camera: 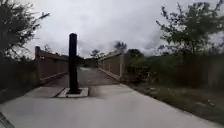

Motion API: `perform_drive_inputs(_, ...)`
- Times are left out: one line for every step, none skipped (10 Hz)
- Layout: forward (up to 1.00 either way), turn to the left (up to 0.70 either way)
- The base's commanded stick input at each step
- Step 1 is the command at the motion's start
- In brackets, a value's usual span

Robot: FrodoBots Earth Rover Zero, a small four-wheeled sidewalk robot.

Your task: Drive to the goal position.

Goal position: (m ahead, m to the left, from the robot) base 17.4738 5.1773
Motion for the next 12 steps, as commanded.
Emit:
perform_drive_inputs(0.85, 0.00)
perform_drive_inputs(0.85, 0.00)
perform_drive_inputs(0.85, 0.00)
perform_drive_inputs(0.85, 0.00)
perform_drive_inputs(0.85, 0.00)
perform_drive_inputs(0.85, 0.00)
perform_drive_inputs(0.85, 0.00)
perform_drive_inputs(0.85, 0.00)
perform_drive_inputs(0.85, 0.00)
perform_drive_inputs(0.85, 0.00)
perform_drive_inputs(0.85, 0.00)
perform_drive_inputs(0.85, 0.00)
